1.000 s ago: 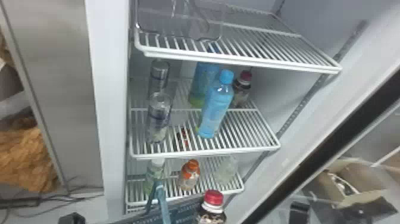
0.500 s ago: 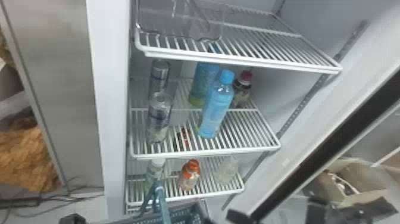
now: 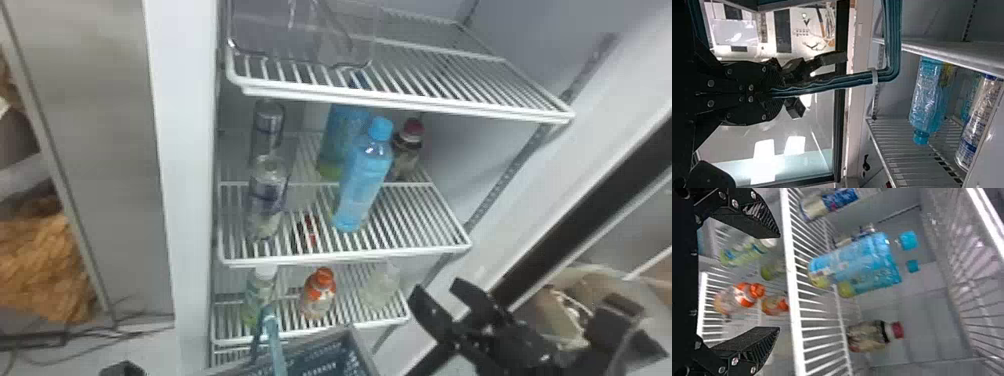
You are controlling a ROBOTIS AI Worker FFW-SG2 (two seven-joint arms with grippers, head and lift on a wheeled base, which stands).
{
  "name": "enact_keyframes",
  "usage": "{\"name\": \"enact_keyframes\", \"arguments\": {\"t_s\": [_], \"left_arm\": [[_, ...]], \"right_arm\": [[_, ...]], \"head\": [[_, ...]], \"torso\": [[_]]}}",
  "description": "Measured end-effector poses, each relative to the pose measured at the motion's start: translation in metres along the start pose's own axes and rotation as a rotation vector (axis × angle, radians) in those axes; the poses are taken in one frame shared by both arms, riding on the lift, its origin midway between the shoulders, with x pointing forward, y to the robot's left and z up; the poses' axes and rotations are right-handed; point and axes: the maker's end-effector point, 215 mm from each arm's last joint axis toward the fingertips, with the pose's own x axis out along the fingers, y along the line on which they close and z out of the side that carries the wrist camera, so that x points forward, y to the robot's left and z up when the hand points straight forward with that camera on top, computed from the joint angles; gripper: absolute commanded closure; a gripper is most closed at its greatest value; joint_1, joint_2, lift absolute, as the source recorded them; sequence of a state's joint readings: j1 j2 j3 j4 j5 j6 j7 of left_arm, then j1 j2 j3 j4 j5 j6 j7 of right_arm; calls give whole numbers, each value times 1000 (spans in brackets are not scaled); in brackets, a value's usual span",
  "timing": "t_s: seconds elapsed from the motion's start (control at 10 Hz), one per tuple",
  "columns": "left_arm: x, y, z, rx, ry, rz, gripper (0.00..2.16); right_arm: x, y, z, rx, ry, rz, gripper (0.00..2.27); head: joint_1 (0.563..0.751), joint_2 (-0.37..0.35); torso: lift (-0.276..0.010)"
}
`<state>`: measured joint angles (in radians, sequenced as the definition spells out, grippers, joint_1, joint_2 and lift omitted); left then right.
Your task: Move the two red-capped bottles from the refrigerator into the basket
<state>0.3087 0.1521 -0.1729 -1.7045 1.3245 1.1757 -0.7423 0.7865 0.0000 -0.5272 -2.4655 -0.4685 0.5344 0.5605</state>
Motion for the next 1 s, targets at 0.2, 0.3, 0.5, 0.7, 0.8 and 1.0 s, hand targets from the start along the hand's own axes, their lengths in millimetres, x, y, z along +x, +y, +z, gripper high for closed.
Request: {"name": "enact_keyframes", "arguments": {"t_s": [0.2, 0.3, 0.5, 0.7, 0.8, 1.0], "left_arm": [[1, -1, -2, -6, 1, -6, 1200], [1, -1, -4, -10, 2, -7, 1200], [2, -1, -5, -14, 4, -12, 1200], [2, -2, -5, -15, 4, -15, 1200], [2, -2, -5, -16, 3, -15, 1200], [2, -2, -5, -16, 3, -16, 1200]], "right_arm": [[12, -13, 17, -14, -89, -27, 196], [18, -20, 26, -24, -127, -44, 196], [30, -36, 44, -44, -202, -77, 196], [45, -49, 59, -55, -267, -109, 196], [56, -54, 63, -51, -291, -115, 196], [78, -62, 72, -60, -320, -129, 191]], "head": [[695, -350], [695, -350], [695, -350], [695, -350], [695, -350], [695, -350]], "torso": [[0], [0], [0], [0], [0], [0]]}}
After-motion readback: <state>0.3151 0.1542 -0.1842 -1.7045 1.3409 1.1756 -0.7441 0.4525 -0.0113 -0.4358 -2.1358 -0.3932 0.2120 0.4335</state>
